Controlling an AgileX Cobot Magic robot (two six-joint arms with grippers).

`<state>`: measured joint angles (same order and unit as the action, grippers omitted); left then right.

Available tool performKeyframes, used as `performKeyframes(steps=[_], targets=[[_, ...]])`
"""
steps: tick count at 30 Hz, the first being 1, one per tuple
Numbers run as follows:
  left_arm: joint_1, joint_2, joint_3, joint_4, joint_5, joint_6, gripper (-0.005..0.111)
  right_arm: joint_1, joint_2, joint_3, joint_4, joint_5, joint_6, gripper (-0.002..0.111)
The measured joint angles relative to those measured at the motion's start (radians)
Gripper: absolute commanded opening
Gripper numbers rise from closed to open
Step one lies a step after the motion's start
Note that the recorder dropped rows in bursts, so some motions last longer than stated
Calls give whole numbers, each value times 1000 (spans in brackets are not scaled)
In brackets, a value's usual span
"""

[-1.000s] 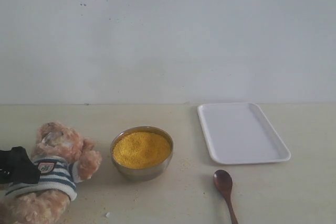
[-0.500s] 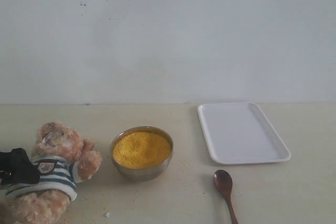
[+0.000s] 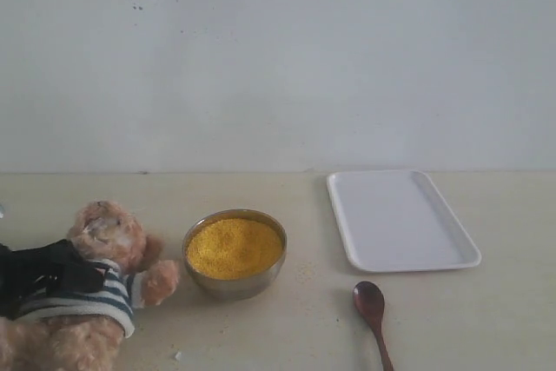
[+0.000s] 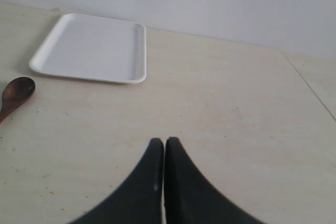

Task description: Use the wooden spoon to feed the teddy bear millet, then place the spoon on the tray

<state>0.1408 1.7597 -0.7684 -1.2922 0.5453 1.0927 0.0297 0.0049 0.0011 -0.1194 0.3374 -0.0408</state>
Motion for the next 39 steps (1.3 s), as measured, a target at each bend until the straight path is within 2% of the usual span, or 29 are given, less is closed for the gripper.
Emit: performKeyframes(steps=[5, 10, 13, 14, 16, 19, 21, 22, 31, 35, 39], targets=[[0, 55, 0, -180, 97, 204, 108, 0, 0, 0, 0, 0, 0, 0], [0, 122, -5, -274, 115, 298, 108, 0, 0, 0, 0, 0, -2, 0], [0, 151, -24, -307, 122, 314, 103, 0, 0, 0, 0, 0, -2, 0], [0, 156, -28, -314, 127, 314, 98, 0, 0, 0, 0, 0, -2, 0], [0, 168, -41, -326, 147, 317, 81, 0, 0, 0, 0, 0, -2, 0], [0, 176, -48, -330, 160, 322, 45, 0, 0, 0, 0, 0, -2, 0], [0, 178, -48, -330, 167, 322, 12, 0, 0, 0, 0, 0, -2, 0], [0, 178, -48, -330, 170, 322, 5, 0, 0, 0, 0, 0, -2, 0], [11, 174, -50, -277, 189, 323, 4, 0, 0, 0, 0, 0, -2, 0], [56, 128, -50, -166, 210, 216, 4, 0, 0, 0, 0, 0, -2, 0], [114, 24, -50, -97, 297, 127, 4, 0, 0, 0, 0, 0, -2, 0]])
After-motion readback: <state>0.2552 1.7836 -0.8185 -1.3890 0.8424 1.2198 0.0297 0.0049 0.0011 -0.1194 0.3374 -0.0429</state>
